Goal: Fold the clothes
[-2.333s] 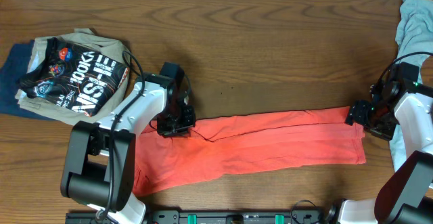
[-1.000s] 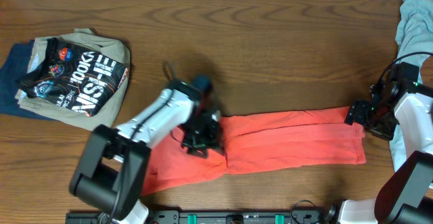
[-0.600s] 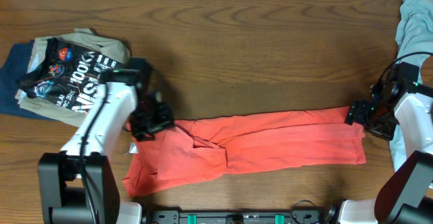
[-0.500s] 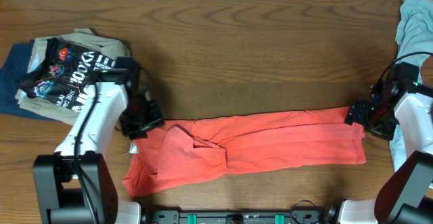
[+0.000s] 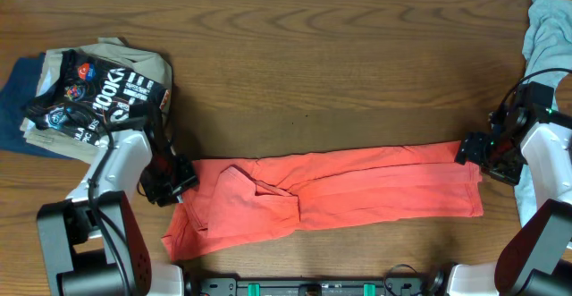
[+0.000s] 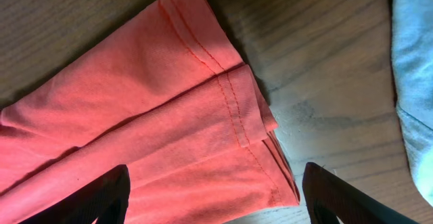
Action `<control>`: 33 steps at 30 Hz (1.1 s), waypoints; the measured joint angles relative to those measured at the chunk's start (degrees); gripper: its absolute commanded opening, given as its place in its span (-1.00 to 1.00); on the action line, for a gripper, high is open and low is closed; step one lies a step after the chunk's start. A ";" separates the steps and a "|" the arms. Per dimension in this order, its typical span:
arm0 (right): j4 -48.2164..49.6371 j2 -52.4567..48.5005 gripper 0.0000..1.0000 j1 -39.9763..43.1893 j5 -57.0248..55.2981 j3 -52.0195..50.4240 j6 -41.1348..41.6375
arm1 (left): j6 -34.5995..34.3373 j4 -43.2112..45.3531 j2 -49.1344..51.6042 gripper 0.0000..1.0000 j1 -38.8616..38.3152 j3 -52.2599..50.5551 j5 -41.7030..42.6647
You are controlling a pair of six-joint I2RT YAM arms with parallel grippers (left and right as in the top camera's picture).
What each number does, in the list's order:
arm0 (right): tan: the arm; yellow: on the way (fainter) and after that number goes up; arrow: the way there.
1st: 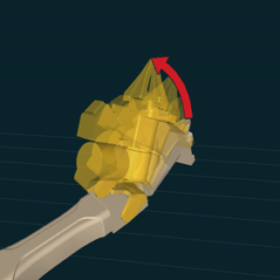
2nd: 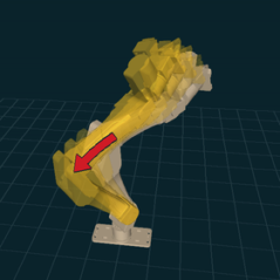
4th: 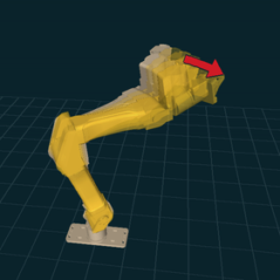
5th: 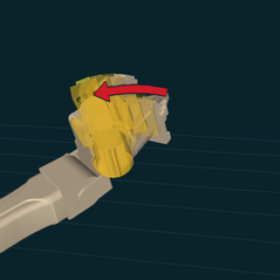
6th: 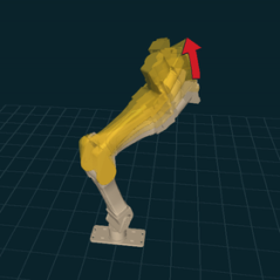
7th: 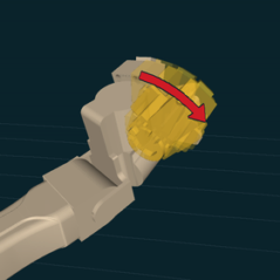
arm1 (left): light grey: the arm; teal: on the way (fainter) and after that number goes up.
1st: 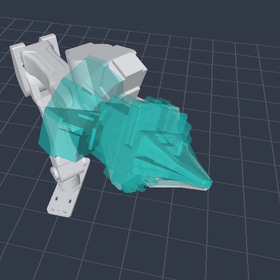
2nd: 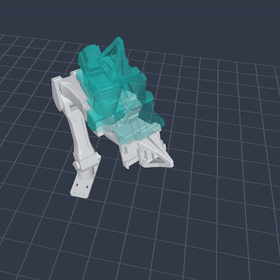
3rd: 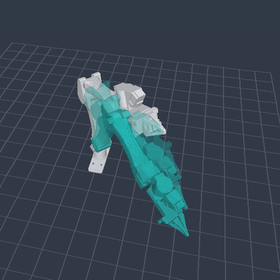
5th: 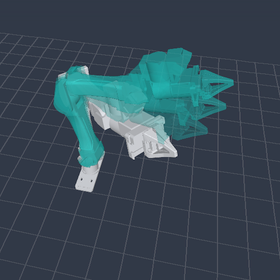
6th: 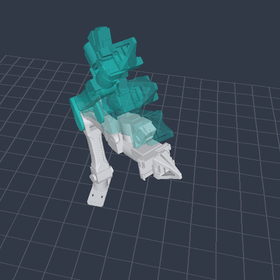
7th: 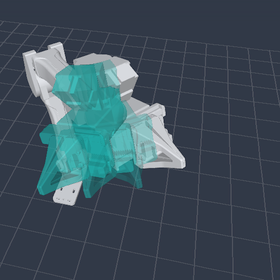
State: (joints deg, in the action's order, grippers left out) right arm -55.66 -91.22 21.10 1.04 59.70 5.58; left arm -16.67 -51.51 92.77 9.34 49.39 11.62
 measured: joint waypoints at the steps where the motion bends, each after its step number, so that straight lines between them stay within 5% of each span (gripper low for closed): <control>1: 0.02 0.00 0.60 0.00 0.09 0.00 0.00 | 0.00 0.59 0.00 -0.05 0.02 -0.48 -0.02; 4: 0.00 0.00 0.60 0.00 0.31 0.00 0.00 | -0.02 2.54 0.00 -0.10 0.02 -1.57 -0.02; 9: 0.00 0.00 0.59 0.00 0.52 0.00 0.00 | -0.20 8.09 0.00 -0.87 -0.02 -3.48 0.02; 26: 0.68 0.00 0.60 0.00 0.68 -0.04 0.00 | -0.31 24.02 -0.55 -0.88 -0.02 1.01 0.35; 27: 0.68 0.00 0.60 0.00 0.68 -0.04 0.00 | -0.33 24.20 -0.55 -0.78 -0.02 1.66 0.35; 29: 0.72 0.00 0.61 0.00 0.68 -0.04 0.00 | -0.24 23.58 -0.55 0.00 -0.02 2.21 0.20; 33: 0.98 0.00 0.62 0.00 0.68 -0.04 0.00 | -0.94 20.41 -0.55 0.72 -0.02 2.25 -0.02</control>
State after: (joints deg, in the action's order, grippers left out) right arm -54.68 -91.22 21.10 1.72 59.66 5.58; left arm -17.61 -31.09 92.23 9.32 51.64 11.60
